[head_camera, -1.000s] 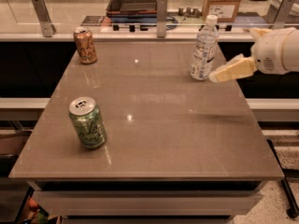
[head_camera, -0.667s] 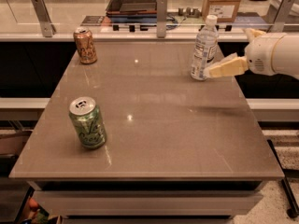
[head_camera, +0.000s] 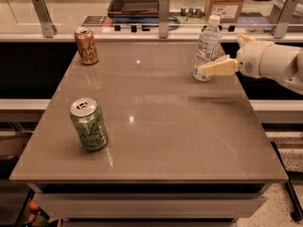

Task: Move blue plastic bottle near orange can

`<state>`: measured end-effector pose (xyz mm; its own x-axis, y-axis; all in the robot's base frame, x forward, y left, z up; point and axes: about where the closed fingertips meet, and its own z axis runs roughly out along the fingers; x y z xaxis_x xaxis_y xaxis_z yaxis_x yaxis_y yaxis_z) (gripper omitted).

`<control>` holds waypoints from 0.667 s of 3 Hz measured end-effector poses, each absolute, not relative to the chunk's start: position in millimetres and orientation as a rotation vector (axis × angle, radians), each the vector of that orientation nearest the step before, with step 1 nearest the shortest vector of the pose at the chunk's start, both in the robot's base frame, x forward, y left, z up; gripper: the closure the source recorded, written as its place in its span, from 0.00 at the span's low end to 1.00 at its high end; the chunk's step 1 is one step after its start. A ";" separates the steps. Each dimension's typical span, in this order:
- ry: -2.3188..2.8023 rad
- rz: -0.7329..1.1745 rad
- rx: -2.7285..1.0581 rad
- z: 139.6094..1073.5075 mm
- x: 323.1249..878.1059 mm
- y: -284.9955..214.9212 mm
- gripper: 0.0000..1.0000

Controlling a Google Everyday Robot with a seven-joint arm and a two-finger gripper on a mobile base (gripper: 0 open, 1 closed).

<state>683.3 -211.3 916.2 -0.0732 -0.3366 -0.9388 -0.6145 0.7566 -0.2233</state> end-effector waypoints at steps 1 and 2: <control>1.625 0.360 -0.752 909.6 702.1 -208.8 0.00; 1.587 0.419 -0.760 911.2 721.6 -203.3 0.16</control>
Offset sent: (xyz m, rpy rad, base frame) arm 0.0631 0.0099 0.0007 0.1609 -0.0469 0.1464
